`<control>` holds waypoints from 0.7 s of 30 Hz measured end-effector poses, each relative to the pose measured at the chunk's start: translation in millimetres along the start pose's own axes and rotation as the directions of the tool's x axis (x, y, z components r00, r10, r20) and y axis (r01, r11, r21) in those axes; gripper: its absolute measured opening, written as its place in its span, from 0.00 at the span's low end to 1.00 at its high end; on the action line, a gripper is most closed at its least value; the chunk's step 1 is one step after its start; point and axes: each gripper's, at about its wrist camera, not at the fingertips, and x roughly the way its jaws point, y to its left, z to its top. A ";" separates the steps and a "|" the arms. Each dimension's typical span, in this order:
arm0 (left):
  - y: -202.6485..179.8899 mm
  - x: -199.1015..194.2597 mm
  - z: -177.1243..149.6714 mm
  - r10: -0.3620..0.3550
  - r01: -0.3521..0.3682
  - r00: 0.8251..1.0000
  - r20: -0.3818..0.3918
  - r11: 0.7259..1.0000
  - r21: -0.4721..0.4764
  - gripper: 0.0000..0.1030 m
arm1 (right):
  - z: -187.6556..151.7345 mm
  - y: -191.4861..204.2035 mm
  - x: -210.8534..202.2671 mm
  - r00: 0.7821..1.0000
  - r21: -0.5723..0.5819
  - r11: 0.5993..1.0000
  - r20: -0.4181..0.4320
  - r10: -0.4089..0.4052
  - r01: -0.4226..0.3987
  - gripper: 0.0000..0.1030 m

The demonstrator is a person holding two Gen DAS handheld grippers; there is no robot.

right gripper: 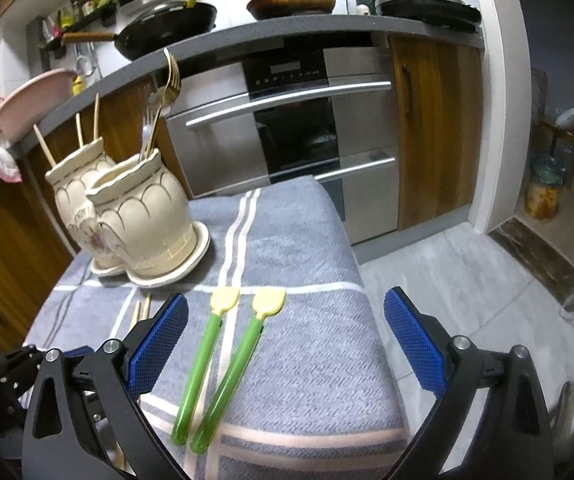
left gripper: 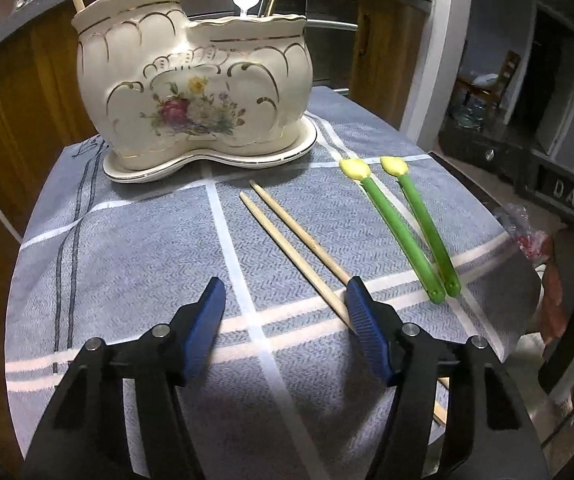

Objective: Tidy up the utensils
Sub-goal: 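Grasp a wooden chopstick with the left tool while the right tool grasps a green-handled spoon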

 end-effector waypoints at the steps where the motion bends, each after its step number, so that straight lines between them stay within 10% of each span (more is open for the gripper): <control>1: -2.0 0.4 0.8 0.006 -0.006 1.000 -0.002 1.000 0.004 0.56 | -1.0 1.1 1.4 1.000 -0.006 1.000 -0.010 0.001 -0.001 0.93; 5: -4.2 1.2 2.8 0.021 -0.021 1.000 0.001 1.000 0.019 0.46 | -6.3 4.8 10.3 0.997 -0.031 1.000 -0.072 -0.004 0.002 0.74; 9: 1.5 0.5 6.5 -0.003 0.003 1.000 -0.008 0.999 0.043 0.14 | -11.0 8.6 18.5 0.992 -0.041 0.999 -0.128 0.019 -0.024 0.55; 21: 29.7 -7.2 2.2 -0.016 0.019 0.999 -0.039 0.995 0.096 0.08 | -16.1 31.3 33.8 0.978 -0.129 0.991 -0.207 -0.002 -0.025 0.19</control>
